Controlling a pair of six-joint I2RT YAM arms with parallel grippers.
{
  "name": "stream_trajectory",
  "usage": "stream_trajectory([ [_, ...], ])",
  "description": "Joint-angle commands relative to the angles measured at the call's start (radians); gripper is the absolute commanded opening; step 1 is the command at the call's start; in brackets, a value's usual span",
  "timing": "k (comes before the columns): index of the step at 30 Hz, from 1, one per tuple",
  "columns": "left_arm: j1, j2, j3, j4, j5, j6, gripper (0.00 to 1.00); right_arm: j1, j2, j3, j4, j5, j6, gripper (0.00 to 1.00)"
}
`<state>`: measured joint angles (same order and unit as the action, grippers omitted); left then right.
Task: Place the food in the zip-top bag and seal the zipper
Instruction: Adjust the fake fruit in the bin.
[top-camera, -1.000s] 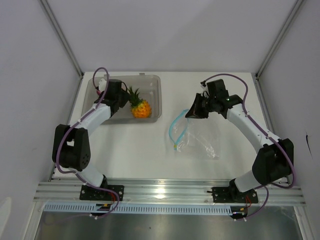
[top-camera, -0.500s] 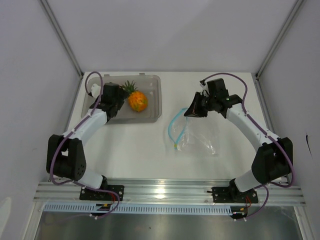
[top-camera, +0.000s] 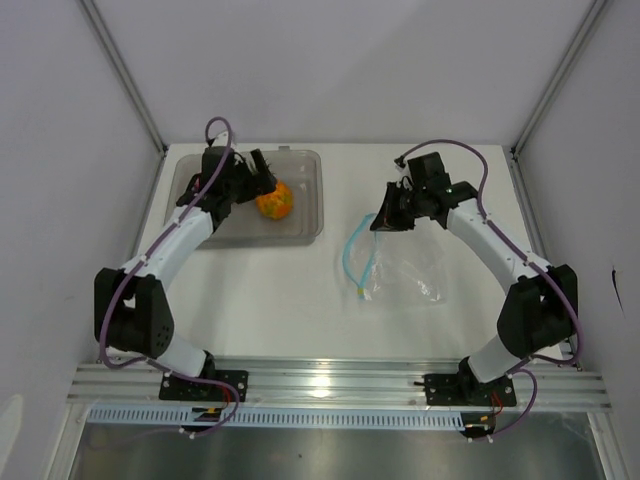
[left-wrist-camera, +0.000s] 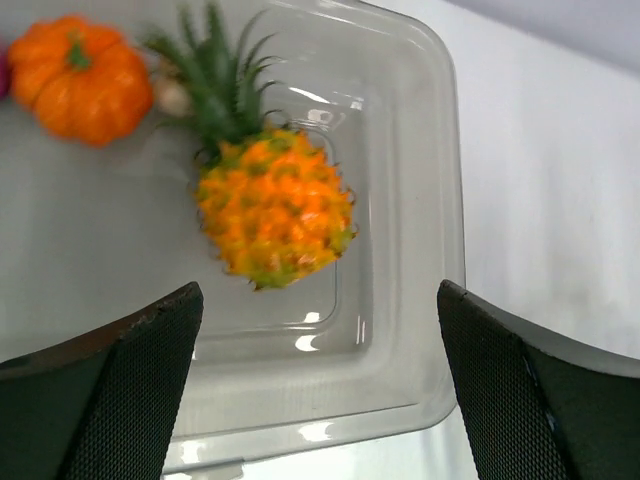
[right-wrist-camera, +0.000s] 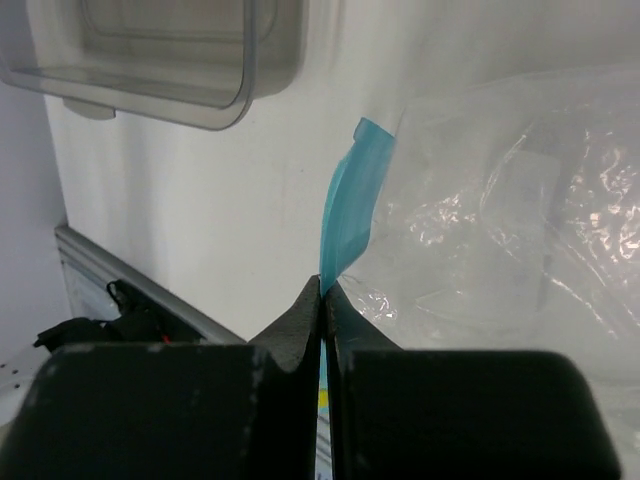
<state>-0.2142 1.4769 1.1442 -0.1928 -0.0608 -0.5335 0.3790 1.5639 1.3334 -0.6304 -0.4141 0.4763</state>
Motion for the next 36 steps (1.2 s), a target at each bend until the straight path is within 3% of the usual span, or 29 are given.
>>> stream_trajectory([
  [1,-0.013,0.080,0.147,-0.081,0.207,0.323,0.99,0.000,0.021,0.113,-0.058,0.132,-0.096,0.00],
  [4,-0.025,0.114,0.181,-0.079,0.229,0.544,1.00,-0.011,0.022,0.116,-0.066,0.159,-0.102,0.00],
  [6,-0.022,0.178,0.271,-0.187,0.163,0.569,0.99,-0.005,0.022,0.093,-0.042,0.123,-0.085,0.00],
  [9,-0.019,0.253,0.423,-0.399,0.006,0.422,0.94,0.024,0.024,0.076,-0.015,0.090,-0.071,0.00],
  [10,-0.019,0.258,0.425,-0.410,-0.025,0.320,0.86,0.032,0.025,0.072,-0.009,0.090,-0.071,0.00],
  [15,-0.017,0.165,0.253,-0.312,-0.068,0.086,0.69,0.047,0.004,0.046,0.009,0.080,-0.061,0.00],
  [18,-0.011,0.181,0.253,-0.339,-0.100,-0.003,0.39,0.055,-0.021,0.026,0.014,0.080,-0.054,0.00],
  [19,-0.007,0.197,0.262,-0.364,-0.096,-0.025,0.24,0.060,-0.028,0.020,0.014,0.086,-0.051,0.00],
  [22,0.012,0.287,0.331,-0.443,-0.065,-0.065,0.01,0.064,-0.059,-0.006,0.021,0.092,-0.047,0.00],
  [31,0.088,0.450,0.501,-0.473,-0.149,-0.111,0.01,0.069,-0.091,-0.022,0.011,0.106,-0.036,0.00],
  [36,0.128,0.568,0.640,-0.465,-0.061,-0.082,0.01,0.075,-0.085,-0.022,0.008,0.098,-0.036,0.00],
])
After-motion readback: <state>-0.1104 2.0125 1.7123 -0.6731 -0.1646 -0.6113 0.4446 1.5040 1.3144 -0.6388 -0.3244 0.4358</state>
